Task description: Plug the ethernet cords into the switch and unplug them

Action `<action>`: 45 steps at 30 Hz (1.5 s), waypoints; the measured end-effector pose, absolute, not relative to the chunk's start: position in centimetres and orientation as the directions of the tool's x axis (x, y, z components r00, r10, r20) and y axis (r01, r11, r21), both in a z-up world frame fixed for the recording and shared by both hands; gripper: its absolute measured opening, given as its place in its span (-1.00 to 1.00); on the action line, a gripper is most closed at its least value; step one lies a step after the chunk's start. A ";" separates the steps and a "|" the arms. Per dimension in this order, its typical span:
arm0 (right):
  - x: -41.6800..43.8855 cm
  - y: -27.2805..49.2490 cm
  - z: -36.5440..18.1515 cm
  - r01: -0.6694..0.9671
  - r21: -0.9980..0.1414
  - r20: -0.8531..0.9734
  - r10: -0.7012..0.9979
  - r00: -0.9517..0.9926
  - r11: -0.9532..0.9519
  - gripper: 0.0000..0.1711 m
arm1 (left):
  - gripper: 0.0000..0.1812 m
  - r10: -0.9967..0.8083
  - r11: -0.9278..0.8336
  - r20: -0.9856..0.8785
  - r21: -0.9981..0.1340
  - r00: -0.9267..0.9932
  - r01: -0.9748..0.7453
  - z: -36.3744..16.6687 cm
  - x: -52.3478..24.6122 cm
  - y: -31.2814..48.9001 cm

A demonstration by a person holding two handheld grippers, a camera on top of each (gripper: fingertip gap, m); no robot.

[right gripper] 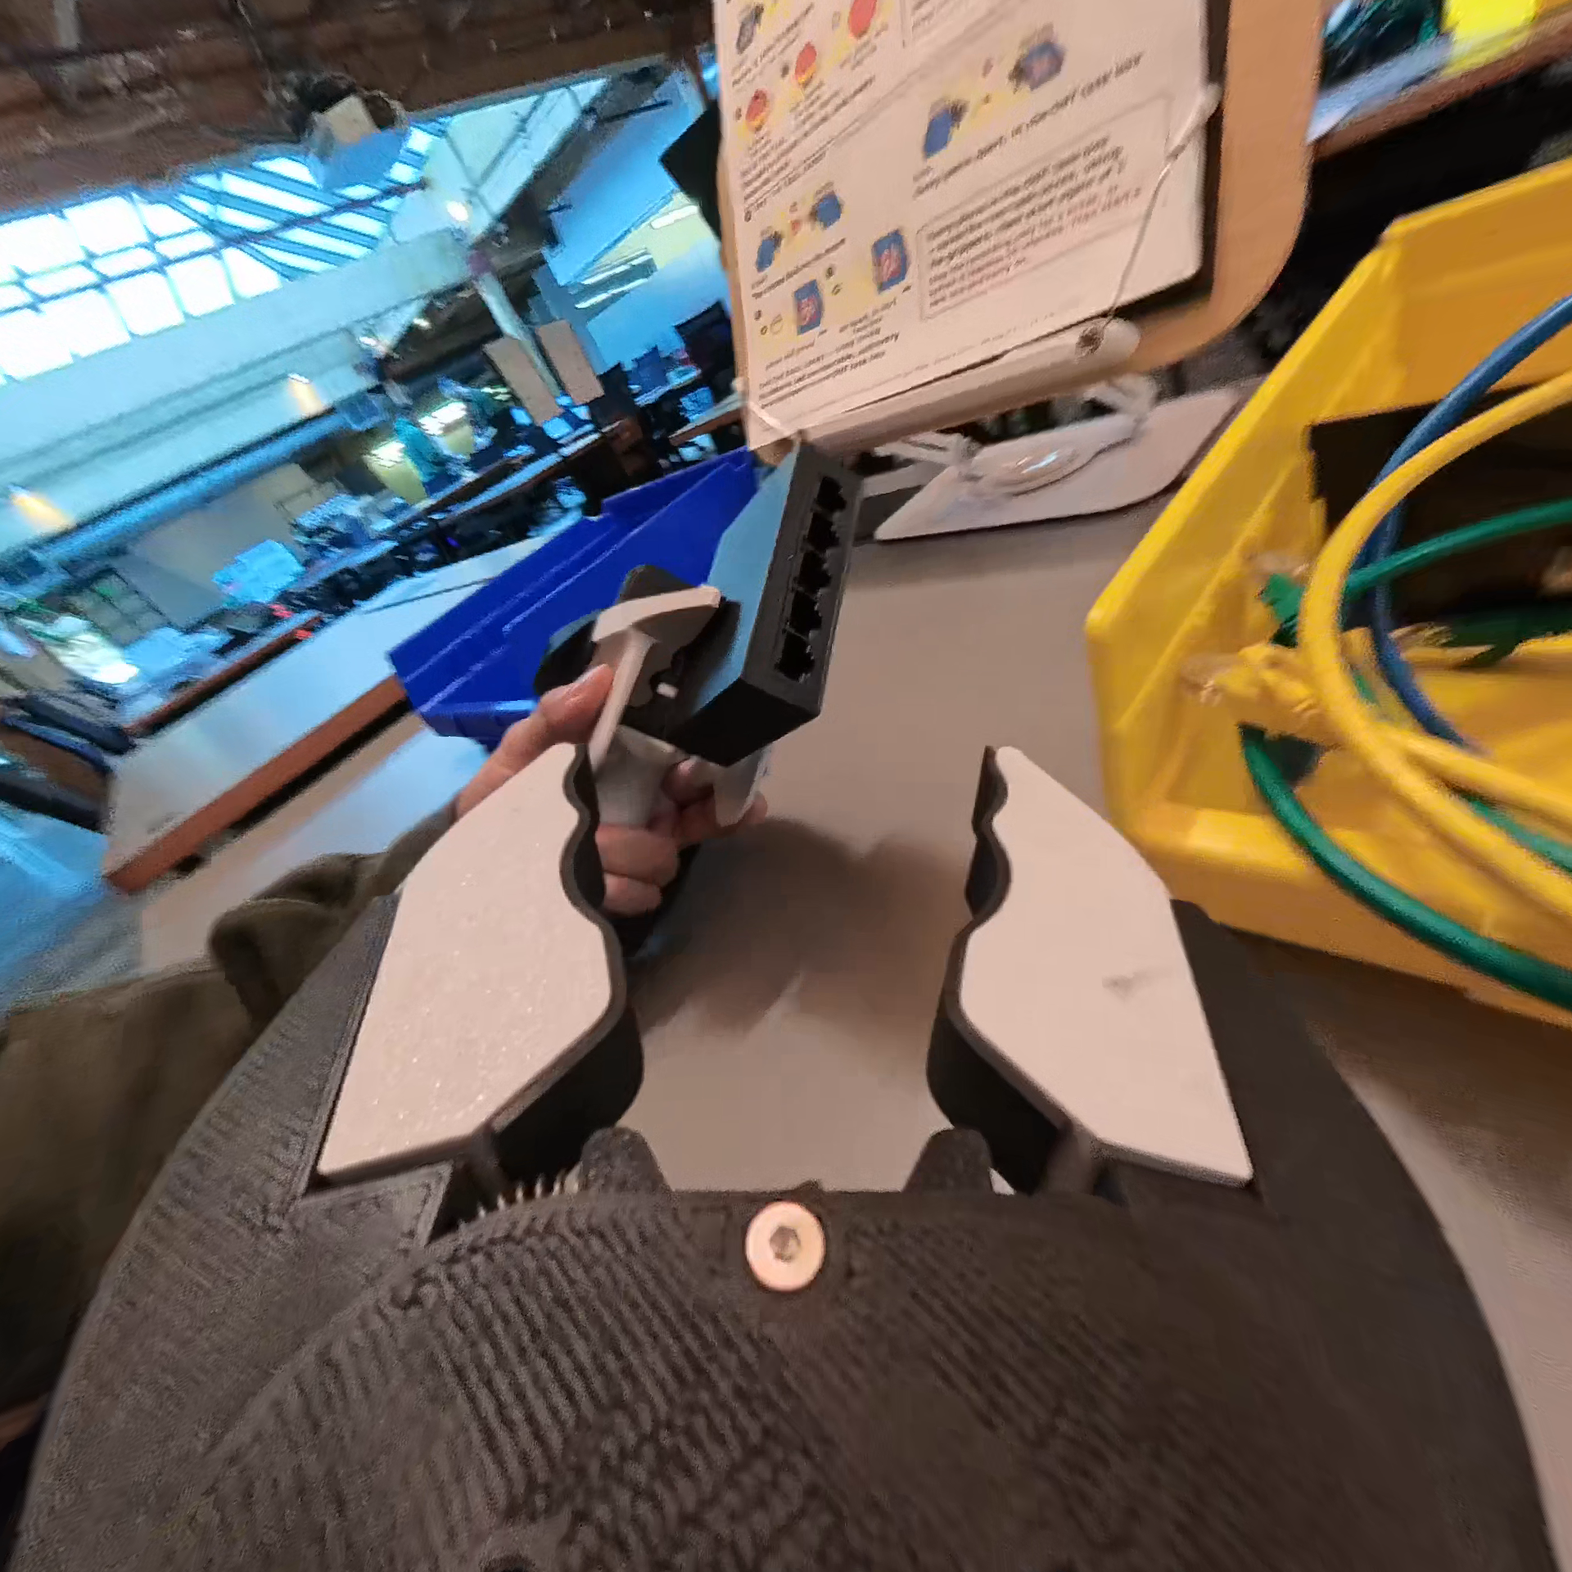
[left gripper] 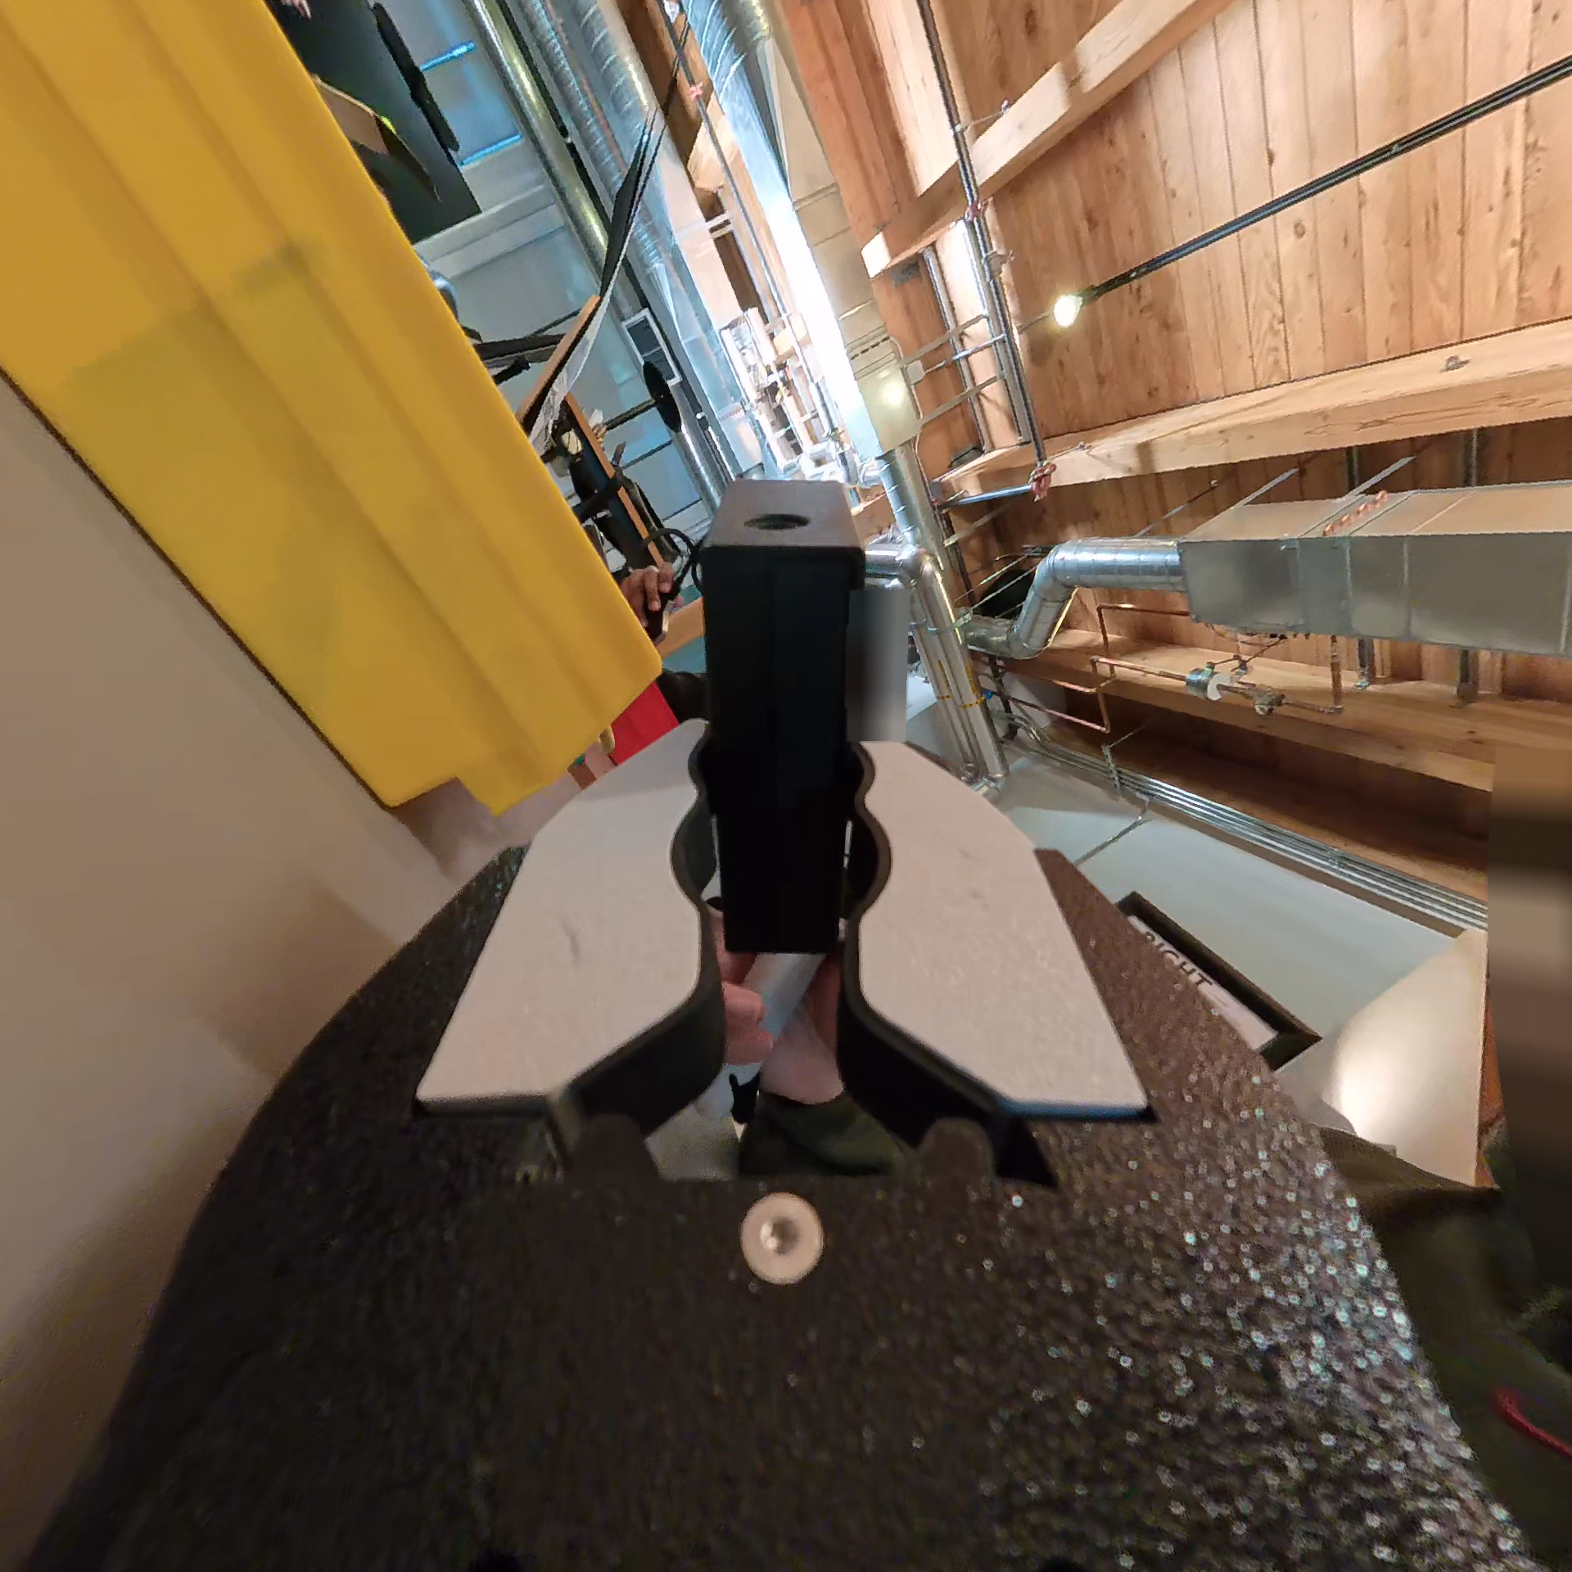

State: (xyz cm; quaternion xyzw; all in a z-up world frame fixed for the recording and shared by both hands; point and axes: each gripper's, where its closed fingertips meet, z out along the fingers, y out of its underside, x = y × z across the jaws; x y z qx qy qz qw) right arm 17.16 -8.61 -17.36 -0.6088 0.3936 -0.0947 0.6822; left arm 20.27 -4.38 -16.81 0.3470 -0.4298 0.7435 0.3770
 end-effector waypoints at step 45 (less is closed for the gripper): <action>36.9 -23.1 -9.7 -0.094 -0.624 0.516 -0.499 0.696 -0.776 -0.68 | -0.33 -0.082 -0.293 0.479 -0.850 -0.874 -0.438 -16.3 18.8 -5.6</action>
